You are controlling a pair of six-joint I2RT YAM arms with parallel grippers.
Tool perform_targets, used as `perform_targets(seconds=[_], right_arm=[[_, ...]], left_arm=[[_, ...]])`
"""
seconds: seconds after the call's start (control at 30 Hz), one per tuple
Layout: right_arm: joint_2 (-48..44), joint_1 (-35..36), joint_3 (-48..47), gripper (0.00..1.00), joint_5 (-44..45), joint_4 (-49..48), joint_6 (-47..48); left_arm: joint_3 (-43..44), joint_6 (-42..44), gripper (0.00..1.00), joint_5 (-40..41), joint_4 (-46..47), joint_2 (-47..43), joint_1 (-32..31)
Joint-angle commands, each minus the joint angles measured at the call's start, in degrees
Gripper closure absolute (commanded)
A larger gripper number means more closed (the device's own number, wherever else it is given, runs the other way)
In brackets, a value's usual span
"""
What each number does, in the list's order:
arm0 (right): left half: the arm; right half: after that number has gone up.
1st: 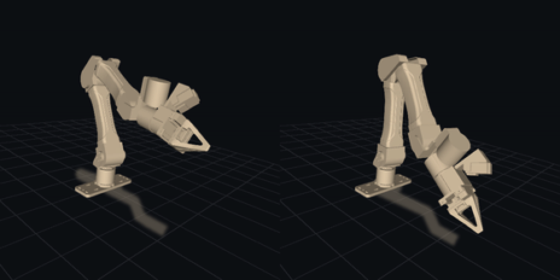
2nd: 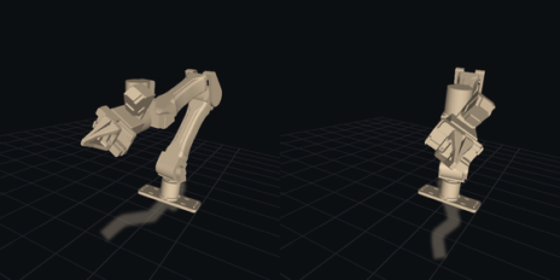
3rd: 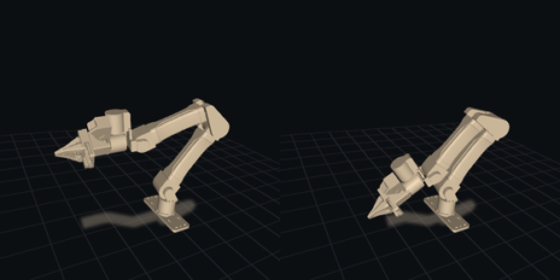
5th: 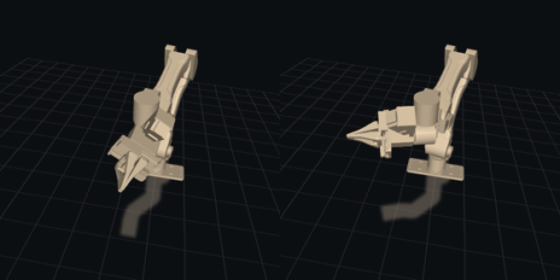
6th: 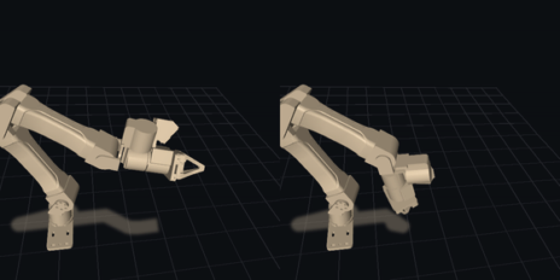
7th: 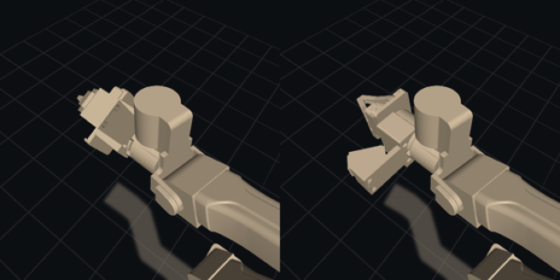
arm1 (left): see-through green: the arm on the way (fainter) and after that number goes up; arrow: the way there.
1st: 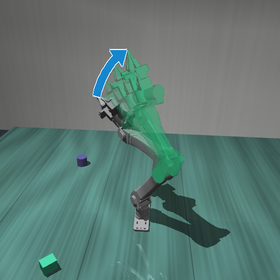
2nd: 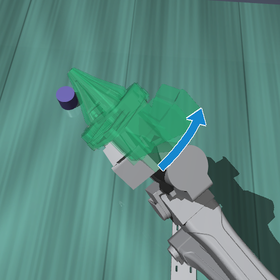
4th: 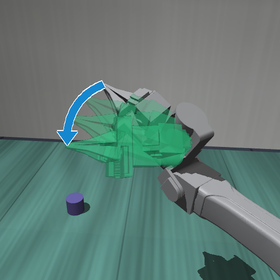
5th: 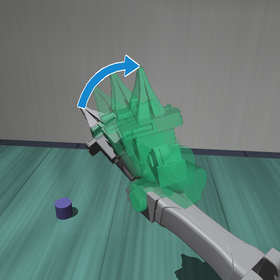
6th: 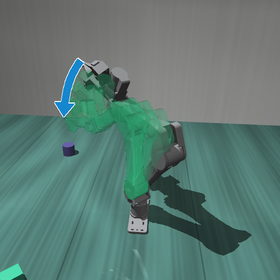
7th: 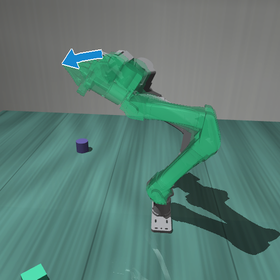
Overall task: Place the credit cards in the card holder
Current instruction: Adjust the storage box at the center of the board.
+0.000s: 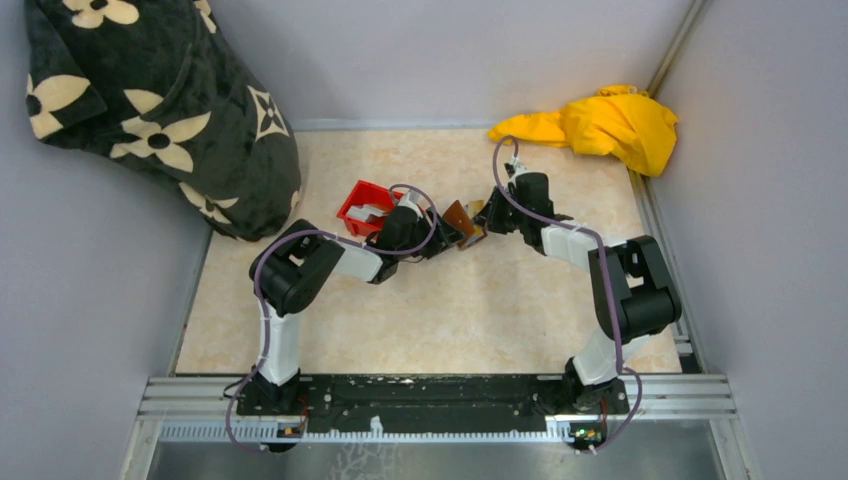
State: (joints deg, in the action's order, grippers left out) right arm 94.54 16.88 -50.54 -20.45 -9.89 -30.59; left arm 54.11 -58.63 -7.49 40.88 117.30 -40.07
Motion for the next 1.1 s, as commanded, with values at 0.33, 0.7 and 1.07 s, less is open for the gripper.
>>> perform_targets(seconds=[0.33,0.7,1.07], right_arm=[[-4.37,7.18,-4.18,1.0,5.56,3.76,6.13],[-4.83,12.09,-5.45,1.0,11.7,6.78,9.8],[-4.87,15.93,-6.51,1.0,18.25,9.64,12.63]], left_arm=[[-6.42,0.1,0.36,2.13,-11.45,-4.33,-0.27],[-10.82,0.13,0.36,3.65,-12.13,-9.96,-0.27],[-15.26,0.05,0.35,5.47,-12.53,-16.02,-0.27]])
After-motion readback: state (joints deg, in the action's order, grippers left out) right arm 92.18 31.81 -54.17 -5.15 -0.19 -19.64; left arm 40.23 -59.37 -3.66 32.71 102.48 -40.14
